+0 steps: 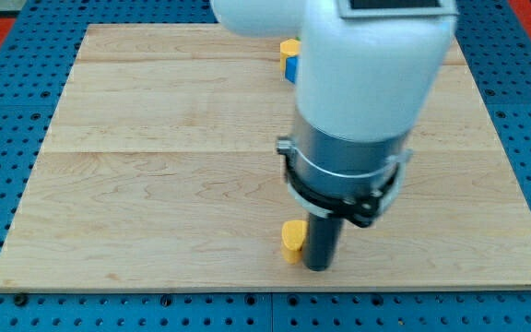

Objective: Push the red circle into the red star

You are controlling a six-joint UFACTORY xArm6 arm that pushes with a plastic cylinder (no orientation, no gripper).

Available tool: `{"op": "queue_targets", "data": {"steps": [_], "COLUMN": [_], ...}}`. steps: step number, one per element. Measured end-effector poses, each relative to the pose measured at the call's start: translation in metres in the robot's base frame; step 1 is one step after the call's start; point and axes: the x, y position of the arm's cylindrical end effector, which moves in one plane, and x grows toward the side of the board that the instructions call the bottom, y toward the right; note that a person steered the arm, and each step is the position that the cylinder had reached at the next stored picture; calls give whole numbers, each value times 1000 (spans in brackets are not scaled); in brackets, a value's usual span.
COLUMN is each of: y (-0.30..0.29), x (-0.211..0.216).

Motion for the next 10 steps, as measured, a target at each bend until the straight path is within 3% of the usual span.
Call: {"op": "queue_targets", "data": {"steps": [1,2,3,4,6,7,8,10], "y": [-21,22,50,118,64,79,176,176], "x": [-32,-62,-140,-205,-255,-259,-238,-237]}}
